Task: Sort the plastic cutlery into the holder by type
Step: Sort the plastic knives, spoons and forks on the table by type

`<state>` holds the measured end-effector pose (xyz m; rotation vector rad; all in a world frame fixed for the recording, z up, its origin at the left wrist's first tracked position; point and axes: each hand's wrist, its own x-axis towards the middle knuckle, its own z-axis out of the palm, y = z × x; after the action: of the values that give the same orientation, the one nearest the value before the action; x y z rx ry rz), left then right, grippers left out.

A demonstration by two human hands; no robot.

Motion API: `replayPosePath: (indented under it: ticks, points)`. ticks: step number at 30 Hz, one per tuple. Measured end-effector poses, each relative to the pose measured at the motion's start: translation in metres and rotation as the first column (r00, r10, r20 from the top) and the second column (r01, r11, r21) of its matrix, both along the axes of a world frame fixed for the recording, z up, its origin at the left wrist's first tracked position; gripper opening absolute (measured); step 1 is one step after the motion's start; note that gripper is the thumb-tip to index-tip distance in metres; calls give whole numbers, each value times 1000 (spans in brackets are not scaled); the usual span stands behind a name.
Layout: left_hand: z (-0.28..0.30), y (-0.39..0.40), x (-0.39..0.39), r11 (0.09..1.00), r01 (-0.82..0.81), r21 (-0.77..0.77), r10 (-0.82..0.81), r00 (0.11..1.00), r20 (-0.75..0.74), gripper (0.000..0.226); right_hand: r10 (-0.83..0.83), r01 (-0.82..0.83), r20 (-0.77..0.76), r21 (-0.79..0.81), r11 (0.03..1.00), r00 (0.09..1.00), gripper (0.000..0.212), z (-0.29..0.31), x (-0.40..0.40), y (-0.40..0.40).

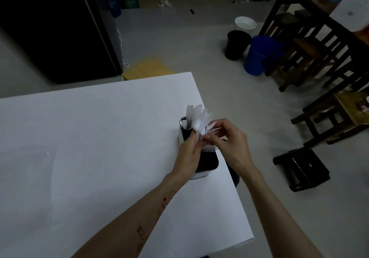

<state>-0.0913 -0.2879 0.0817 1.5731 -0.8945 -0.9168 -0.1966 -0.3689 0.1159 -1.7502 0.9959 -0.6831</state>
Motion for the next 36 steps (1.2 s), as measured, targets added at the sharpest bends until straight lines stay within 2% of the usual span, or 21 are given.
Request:
replayPosePath:
  ticks: [3,5,8,10,13,14,16,19,21,25,28,32,36]
  points:
    - [-3,1,-2,1000,18,-7,-18,999,31,43,29,-29,-29,-6,1000,999,21,-5,0,-1]
    - [-7,-1,-5,999,30,20,-31,996,89,37,36,-36,-40,-6,999,999,20,-7,-1,-3]
    - [-20,0,-7,990,-20,140,-20,962,273,20,74,-74,-50,8,997,996,19,-8,-5,-5]
    - [-28,7,-8,981,-54,188,-14,939,343,21,106,-107,-78,-4,994,991,20,-8,-8,-4]
    - [-35,16,-9,998,-46,39,19,851,524,25,137,-150,-161,-66,987,977,22,-13,-12,-3]
    - [-35,17,-9,999,-36,6,27,840,542,28,154,-172,-190,-82,982,970,22,-15,-13,-2]
    - [-32,18,-9,998,-56,2,47,868,494,32,179,-213,-247,-117,970,952,22,-20,-14,1]
    - [-33,21,-4,997,-73,3,59,835,547,43,192,-240,-283,-146,960,940,27,-26,-14,5]
    - [-33,22,2,997,-68,30,42,850,525,50,198,-252,-294,-157,955,935,31,-30,-14,7]
    - [-32,28,8,999,-24,23,8,837,547,51,191,-254,-305,-181,950,933,44,-37,-17,10]
    - [-33,32,9,1000,-7,1,6,837,547,52,164,-241,-318,-221,945,934,46,-39,-18,15]
    - [-31,43,12,1000,-23,-15,28,841,541,53,57,-206,-336,-429,879,940,44,-35,-15,22]
    - [-33,77,30,987,-162,-22,150,844,515,42,69,-213,-277,-532,820,958,40,-28,16,33]
